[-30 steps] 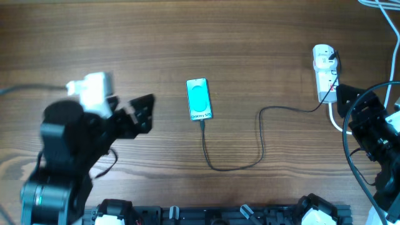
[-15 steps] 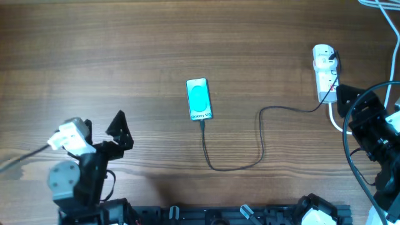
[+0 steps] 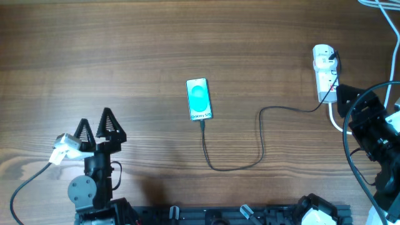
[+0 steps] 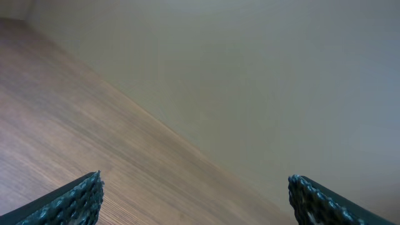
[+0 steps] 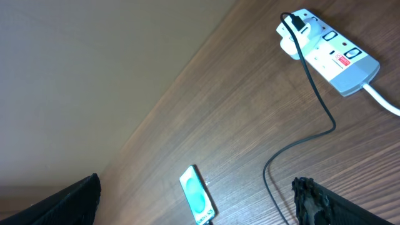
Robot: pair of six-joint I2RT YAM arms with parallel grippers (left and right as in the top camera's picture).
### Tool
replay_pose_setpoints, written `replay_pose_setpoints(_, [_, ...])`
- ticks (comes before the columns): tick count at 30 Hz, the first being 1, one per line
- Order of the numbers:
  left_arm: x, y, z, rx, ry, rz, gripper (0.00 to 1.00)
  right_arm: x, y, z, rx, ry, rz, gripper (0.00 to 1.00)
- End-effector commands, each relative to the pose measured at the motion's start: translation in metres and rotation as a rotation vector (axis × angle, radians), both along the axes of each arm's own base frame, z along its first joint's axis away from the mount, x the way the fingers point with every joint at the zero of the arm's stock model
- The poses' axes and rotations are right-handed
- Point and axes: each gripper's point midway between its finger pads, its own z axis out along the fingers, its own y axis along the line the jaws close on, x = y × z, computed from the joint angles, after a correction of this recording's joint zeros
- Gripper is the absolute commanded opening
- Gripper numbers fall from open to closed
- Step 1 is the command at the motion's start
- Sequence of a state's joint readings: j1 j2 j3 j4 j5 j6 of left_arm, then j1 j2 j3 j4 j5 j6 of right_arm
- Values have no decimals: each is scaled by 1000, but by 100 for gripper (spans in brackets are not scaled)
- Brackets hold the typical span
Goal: Plug charger to phone and switch on socket
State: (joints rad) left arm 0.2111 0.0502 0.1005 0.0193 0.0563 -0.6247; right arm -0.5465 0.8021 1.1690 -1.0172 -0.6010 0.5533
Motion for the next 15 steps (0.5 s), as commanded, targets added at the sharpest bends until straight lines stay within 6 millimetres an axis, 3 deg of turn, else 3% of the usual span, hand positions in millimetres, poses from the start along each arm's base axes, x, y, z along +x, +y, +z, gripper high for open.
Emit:
replay_pose_setpoints(1, [-3,14,-10,-48,-21,78,100,0,-1,1,-2,-2,-7,100])
replay_pose_setpoints(10, [0,14,-56,-114,110,78,100,0,-1,1,-2,-2,-7,100])
replay_pose_setpoints(15, [1,10,-59,-64,132,61,100,0,-1,1,-2,-2,-7,100])
